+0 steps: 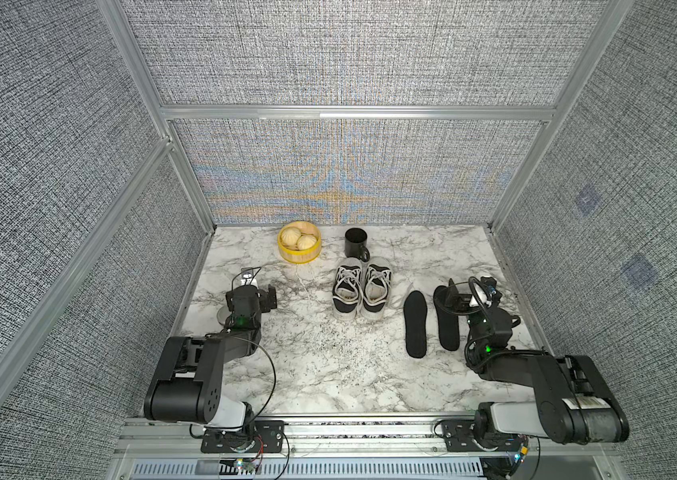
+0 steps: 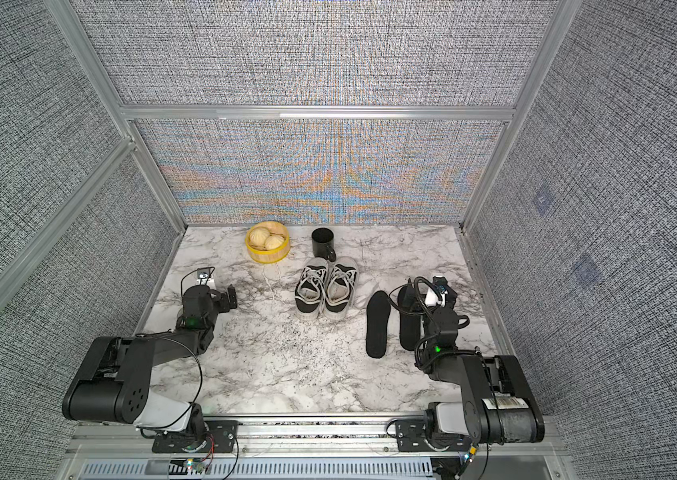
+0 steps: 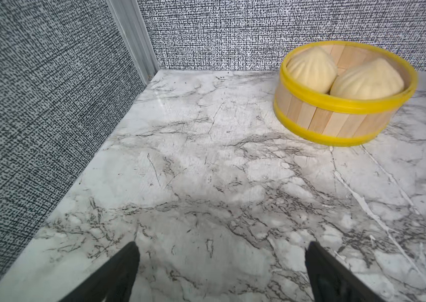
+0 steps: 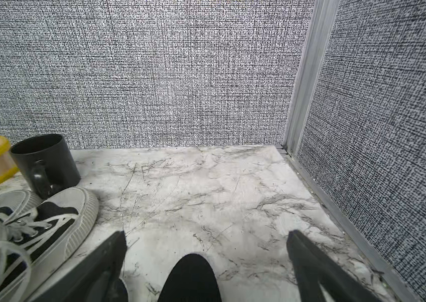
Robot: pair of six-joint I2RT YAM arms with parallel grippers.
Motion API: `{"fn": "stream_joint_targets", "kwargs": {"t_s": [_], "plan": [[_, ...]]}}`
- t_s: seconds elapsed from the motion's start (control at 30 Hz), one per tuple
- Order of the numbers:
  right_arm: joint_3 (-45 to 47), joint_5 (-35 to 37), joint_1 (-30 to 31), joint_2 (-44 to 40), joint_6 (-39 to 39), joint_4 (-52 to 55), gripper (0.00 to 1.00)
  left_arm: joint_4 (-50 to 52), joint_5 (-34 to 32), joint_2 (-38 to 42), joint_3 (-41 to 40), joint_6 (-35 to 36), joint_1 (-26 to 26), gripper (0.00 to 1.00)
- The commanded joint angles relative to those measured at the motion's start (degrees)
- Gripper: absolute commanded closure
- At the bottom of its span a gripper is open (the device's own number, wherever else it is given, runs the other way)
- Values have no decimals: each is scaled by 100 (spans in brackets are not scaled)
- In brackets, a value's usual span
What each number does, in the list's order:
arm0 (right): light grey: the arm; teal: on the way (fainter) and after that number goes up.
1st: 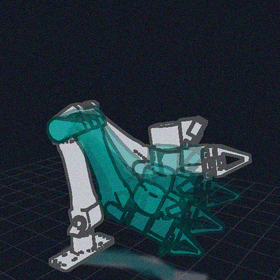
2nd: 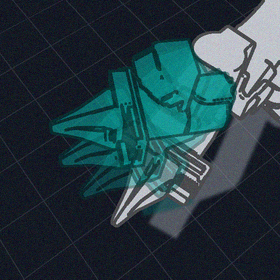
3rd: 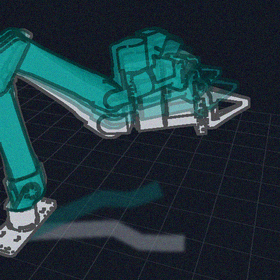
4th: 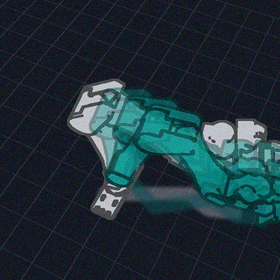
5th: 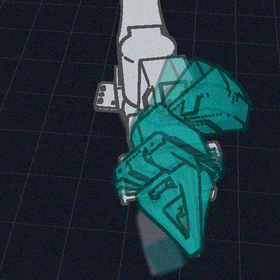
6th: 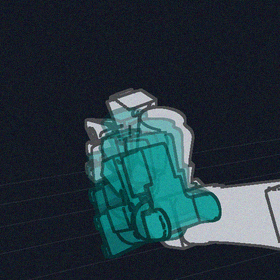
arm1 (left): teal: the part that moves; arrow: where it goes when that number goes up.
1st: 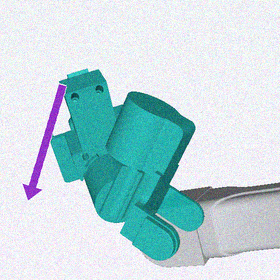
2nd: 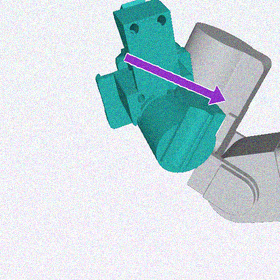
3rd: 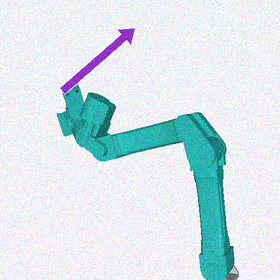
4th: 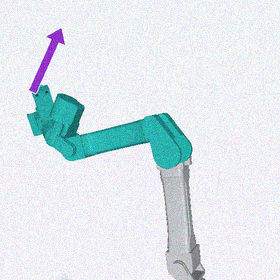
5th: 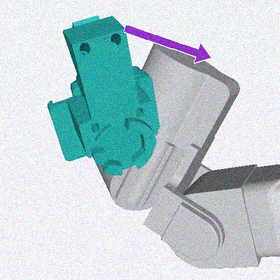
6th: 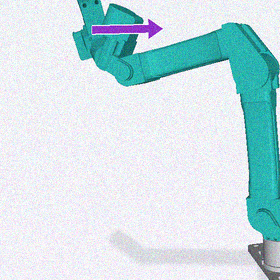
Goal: Remove the insole from the shoe
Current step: Reset both arms
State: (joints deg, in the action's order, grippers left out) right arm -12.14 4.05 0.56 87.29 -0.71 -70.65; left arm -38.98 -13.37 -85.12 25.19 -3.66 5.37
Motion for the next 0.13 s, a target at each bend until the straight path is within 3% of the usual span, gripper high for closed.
{"fn": "stream_joint_targets", "kwargs": {"t_s": [0.0, 0.1], "plan": [[-147, -9, 24, 89, 74, -45, 2, -31, 27, -2, 30, -38, -1, 1], [-181, 25, 36, 109, 61, -17, 2, 5, -172, 30, 33, -94, -8, 1]]}}
